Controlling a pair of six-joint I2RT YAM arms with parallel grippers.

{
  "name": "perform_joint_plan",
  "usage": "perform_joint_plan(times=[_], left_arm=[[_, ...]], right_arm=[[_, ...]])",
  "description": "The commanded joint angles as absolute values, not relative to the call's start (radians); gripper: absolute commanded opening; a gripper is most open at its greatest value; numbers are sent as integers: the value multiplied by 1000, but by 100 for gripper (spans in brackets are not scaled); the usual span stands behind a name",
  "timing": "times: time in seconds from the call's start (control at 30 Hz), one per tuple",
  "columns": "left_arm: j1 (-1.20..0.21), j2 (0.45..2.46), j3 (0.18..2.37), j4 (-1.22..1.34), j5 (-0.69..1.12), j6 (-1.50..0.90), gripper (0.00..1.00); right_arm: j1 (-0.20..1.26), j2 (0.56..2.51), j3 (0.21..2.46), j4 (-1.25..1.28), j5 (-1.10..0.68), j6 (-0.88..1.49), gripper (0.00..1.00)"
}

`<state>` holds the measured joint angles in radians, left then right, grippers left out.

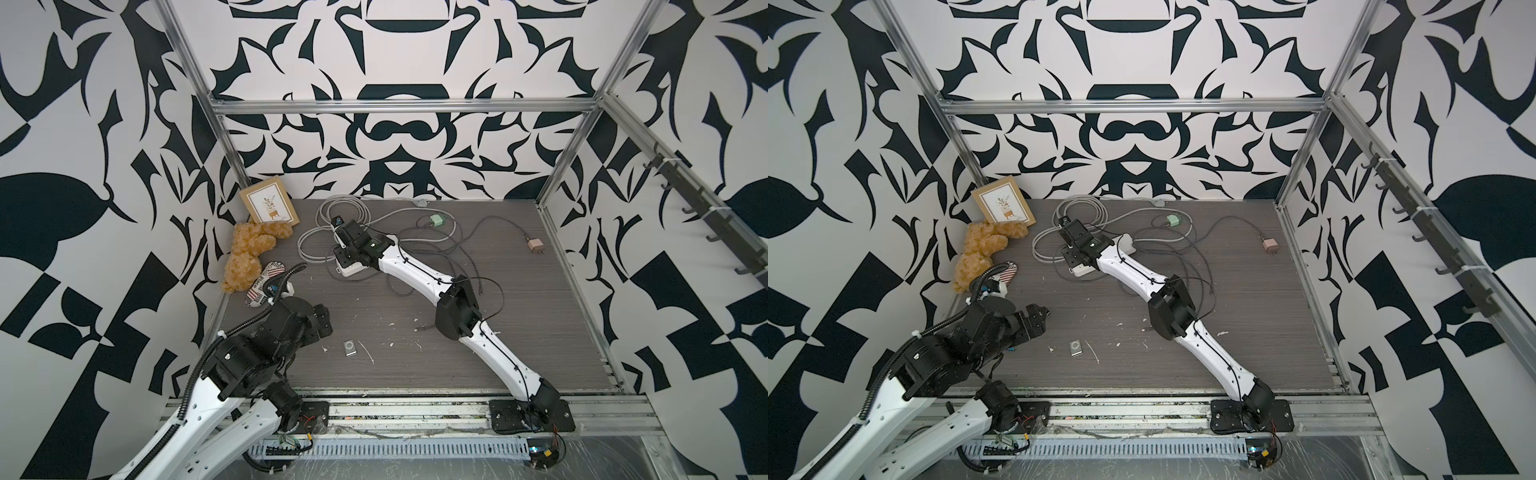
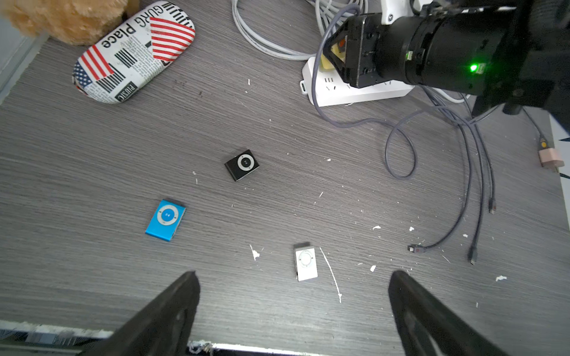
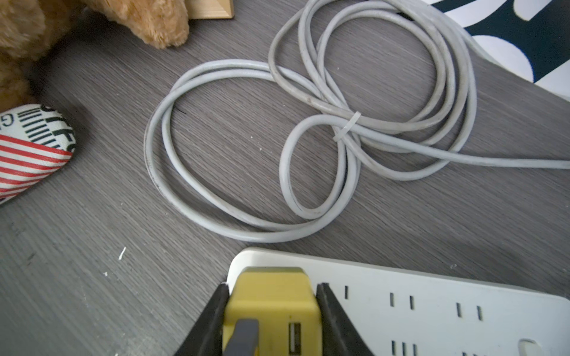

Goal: Charge mp3
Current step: Insert the plug into the socket.

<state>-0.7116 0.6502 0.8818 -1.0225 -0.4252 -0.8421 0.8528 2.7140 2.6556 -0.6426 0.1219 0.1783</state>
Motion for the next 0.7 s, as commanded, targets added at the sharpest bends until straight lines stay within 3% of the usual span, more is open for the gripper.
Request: perform_joint_plan(times=[0.0, 0.37, 0.67], left_arm=[[-707, 706, 939, -1011, -384, -777, 100], [-473, 805, 960, -918, -138, -689, 99], [-425, 904, 979, -843, -67, -657, 99]], right_arm=[[816, 2817, 2645, -950, 59, 185, 0], [808, 2889, 2704, -1076, 91, 253, 0], [811, 2926, 2716, -1129, 147, 340, 0]])
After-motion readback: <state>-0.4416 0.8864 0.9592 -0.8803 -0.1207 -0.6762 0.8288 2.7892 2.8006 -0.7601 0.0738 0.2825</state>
